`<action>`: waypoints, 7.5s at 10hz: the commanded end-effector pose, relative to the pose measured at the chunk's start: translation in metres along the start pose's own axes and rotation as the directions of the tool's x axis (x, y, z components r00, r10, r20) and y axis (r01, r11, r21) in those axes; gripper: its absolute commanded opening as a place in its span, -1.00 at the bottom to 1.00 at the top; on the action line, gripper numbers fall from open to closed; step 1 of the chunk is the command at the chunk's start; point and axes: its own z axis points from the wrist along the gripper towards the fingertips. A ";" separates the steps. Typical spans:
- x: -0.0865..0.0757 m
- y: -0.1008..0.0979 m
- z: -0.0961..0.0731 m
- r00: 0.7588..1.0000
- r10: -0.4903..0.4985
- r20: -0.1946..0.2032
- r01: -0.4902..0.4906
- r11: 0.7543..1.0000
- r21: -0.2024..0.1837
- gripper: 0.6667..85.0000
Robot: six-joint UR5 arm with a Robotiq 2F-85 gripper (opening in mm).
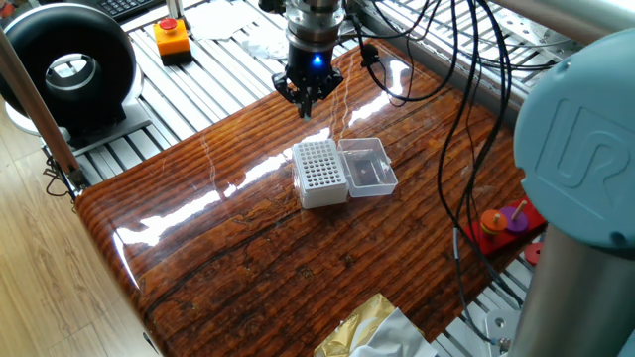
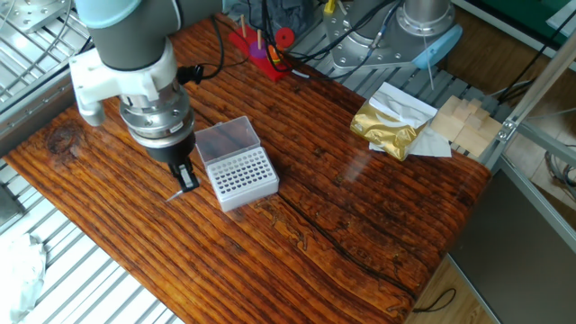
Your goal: Insert a medium pipette tip into the holder for medium pipette tips
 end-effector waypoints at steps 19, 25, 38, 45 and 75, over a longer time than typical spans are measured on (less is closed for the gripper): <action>0.082 0.004 -0.027 0.917 -0.209 -0.341 0.195 0.978 -0.076 -0.99; 0.099 -0.009 -0.034 0.871 -0.265 -0.414 0.261 0.963 -0.068 -0.99; 0.135 -0.029 -0.047 0.751 -0.242 -0.614 0.286 0.958 -0.027 -0.99; 0.145 -0.033 -0.042 0.690 -0.260 -0.675 0.335 0.942 -0.021 -0.99; 0.139 -0.039 -0.063 0.543 -0.283 -0.791 0.401 0.915 -0.052 -0.99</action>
